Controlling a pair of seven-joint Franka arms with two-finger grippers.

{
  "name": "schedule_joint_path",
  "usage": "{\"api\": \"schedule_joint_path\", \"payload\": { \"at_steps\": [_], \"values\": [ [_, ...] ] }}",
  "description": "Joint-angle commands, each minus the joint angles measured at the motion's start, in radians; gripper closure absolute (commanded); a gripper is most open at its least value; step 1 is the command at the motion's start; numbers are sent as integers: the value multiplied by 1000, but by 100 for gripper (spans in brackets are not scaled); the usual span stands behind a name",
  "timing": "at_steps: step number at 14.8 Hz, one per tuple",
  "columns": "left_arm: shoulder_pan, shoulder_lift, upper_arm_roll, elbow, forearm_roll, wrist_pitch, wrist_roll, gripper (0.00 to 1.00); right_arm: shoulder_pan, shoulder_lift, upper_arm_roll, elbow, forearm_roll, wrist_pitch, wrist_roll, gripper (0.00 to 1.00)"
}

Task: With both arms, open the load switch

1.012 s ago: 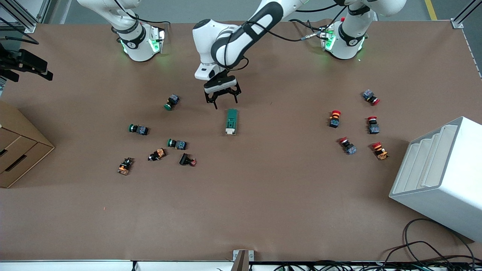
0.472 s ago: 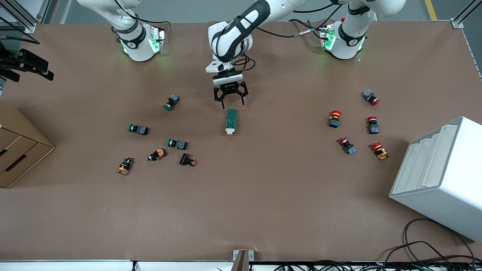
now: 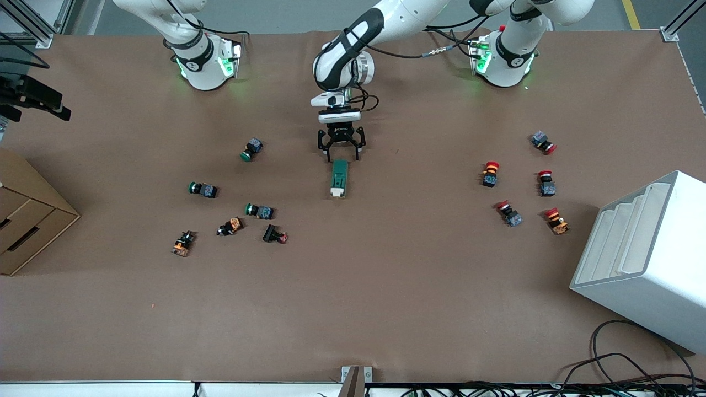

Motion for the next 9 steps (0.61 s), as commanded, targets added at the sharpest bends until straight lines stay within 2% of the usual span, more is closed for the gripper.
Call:
{"api": "schedule_joint_path", "payload": {
  "at_steps": [1,3,5,7,9],
  "values": [
    [-17,10,11,-3,55,-34,-15,2,-20,36,7,8,-14,23,-6,0],
    [-18,8,11,-1,56,-41,-9,2,-9,75,11,5,-48,55,2,0],
    [-34,8,11,3,85,-51,-9,2,-2,76,17,2,-42,80,11,0],
    [-38,8,11,5,87,-63,-9,2,14,87,17,1,22,94,69,0],
    [-40,8,12,5,95,-66,-9,2,55,117,17,1,52,103,249,0]
  ]
}}
